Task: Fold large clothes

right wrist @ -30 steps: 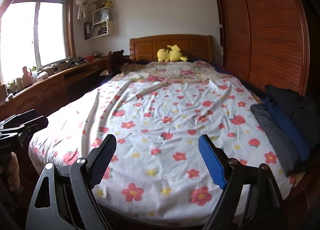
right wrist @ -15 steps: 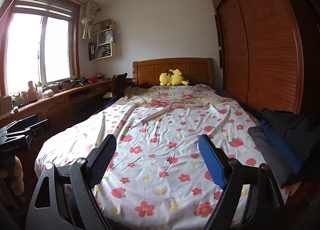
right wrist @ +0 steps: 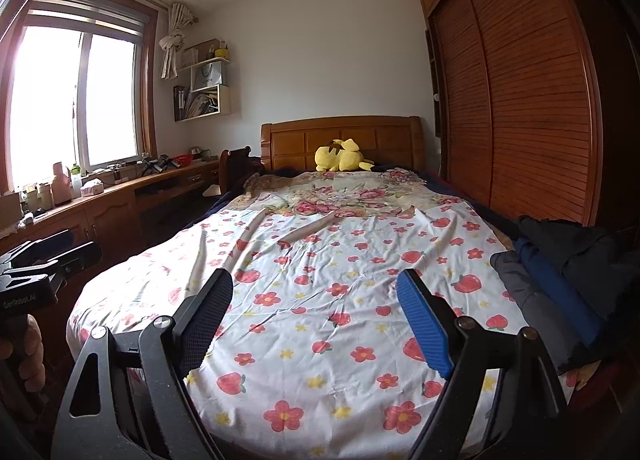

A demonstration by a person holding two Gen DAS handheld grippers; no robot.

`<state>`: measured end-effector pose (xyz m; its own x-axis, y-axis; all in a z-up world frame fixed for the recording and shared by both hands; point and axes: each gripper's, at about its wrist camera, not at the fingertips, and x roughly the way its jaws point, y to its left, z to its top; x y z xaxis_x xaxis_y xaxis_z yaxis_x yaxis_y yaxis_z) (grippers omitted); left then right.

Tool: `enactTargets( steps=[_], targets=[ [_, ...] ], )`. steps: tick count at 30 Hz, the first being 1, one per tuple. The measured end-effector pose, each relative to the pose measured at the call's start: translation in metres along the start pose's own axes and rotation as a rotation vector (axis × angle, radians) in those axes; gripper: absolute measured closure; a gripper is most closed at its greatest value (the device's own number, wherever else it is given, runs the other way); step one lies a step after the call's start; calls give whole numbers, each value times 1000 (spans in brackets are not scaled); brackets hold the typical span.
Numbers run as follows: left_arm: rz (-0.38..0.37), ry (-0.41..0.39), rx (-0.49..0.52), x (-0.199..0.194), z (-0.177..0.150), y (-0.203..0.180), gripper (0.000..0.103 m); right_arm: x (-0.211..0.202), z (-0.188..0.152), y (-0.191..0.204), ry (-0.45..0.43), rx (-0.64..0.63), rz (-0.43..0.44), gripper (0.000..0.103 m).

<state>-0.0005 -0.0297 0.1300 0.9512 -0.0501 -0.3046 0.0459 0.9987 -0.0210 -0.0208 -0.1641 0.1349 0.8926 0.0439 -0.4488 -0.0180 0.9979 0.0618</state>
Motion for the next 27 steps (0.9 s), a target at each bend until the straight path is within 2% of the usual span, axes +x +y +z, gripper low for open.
enactTargets(
  steps=[27],
  targets=[
    [-7,-20,25,-10,-2,-3,10,-1,-3,-7,4,6,-14,18]
  ],
)
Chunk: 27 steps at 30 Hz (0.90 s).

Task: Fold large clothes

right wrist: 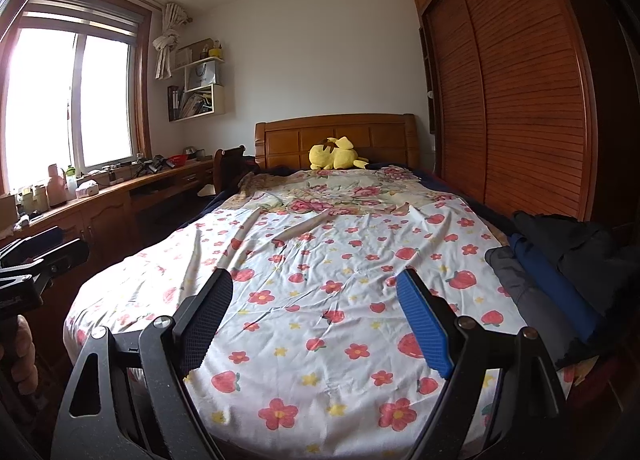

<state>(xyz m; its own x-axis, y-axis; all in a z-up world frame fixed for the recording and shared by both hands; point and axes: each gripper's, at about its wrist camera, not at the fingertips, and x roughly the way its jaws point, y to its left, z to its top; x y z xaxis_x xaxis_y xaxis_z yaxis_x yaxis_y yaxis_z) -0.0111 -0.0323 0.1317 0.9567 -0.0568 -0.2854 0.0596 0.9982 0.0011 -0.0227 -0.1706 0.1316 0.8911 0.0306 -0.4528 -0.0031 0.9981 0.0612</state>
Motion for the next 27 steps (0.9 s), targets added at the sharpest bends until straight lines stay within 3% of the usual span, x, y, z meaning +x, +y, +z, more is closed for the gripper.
enactTargets(
  steps=[27],
  targets=[
    [1,4,-2,0,-2,-1,9,-1,0,-1,-2,0,-2,18]
  ],
)
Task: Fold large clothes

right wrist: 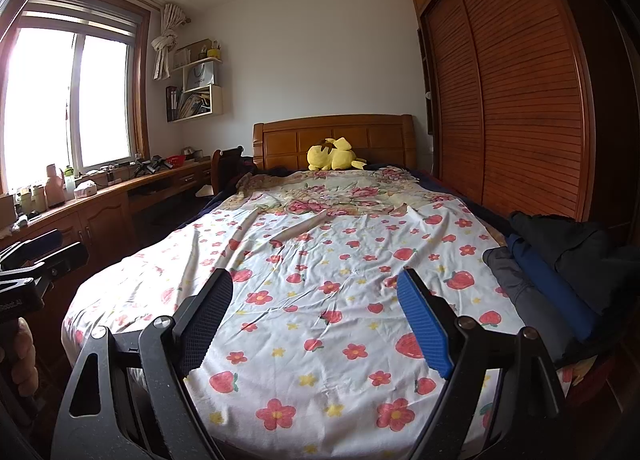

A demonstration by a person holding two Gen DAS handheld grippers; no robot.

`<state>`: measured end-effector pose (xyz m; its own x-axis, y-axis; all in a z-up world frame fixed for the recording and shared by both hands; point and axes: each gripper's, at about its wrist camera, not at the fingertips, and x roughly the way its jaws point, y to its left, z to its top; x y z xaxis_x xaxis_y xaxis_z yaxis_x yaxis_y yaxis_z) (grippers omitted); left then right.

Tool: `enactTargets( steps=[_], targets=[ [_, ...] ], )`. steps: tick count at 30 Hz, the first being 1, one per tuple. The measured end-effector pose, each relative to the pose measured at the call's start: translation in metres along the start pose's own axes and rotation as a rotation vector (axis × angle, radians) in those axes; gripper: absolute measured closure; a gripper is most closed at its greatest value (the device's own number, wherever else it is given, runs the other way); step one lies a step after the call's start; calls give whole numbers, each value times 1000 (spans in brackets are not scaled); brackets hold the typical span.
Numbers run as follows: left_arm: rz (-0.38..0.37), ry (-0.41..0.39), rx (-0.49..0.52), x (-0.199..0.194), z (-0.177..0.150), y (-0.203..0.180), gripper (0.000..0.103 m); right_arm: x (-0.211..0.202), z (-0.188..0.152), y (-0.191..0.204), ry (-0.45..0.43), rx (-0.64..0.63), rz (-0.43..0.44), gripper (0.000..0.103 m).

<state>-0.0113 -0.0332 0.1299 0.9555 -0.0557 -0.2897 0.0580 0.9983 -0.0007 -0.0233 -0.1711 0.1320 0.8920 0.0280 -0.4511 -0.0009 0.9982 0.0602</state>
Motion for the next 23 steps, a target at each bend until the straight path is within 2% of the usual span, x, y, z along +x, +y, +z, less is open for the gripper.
enactTargets(
  steps=[23],
  targets=[
    [-1,1,1,1,1,-1,9,-1,0,-1,1,0,-1,18]
  ],
)
